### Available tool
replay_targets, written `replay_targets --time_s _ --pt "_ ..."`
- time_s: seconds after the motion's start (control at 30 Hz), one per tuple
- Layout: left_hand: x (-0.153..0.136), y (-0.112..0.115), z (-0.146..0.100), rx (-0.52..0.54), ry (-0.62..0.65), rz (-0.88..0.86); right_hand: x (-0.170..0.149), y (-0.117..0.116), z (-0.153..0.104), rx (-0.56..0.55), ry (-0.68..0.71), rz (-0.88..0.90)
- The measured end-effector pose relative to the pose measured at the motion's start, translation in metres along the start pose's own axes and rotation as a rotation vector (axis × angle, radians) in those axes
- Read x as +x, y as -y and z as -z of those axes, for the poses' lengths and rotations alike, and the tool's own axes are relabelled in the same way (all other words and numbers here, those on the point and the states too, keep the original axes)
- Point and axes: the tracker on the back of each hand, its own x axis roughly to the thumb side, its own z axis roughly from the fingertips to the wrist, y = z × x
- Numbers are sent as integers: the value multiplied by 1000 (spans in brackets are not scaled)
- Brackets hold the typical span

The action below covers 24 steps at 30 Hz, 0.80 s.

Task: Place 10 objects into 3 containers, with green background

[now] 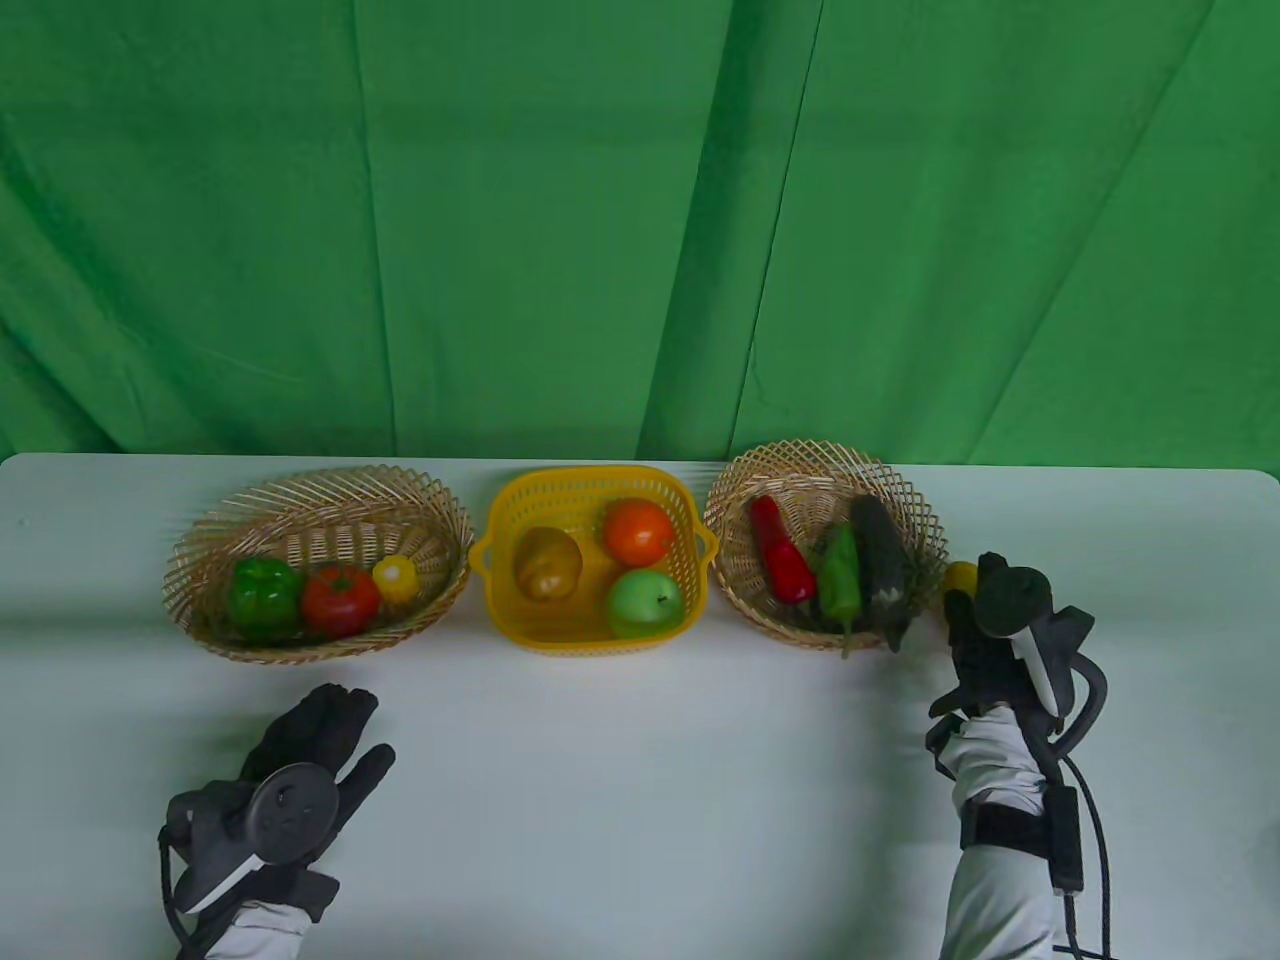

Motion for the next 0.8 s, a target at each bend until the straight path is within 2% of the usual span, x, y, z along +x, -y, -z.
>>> replay_targets --time_s 0.3,0.53,0.8 --pt "-2 2 1 -19 -12 15 -11 -29 21 132 -46 -73" --pt "-2 4 1 -40 -16 16 -17 -46 30 148 -73 -92" --pt "-1 6 2 -45 -10 24 -13 -46 31 131 -75 -115"
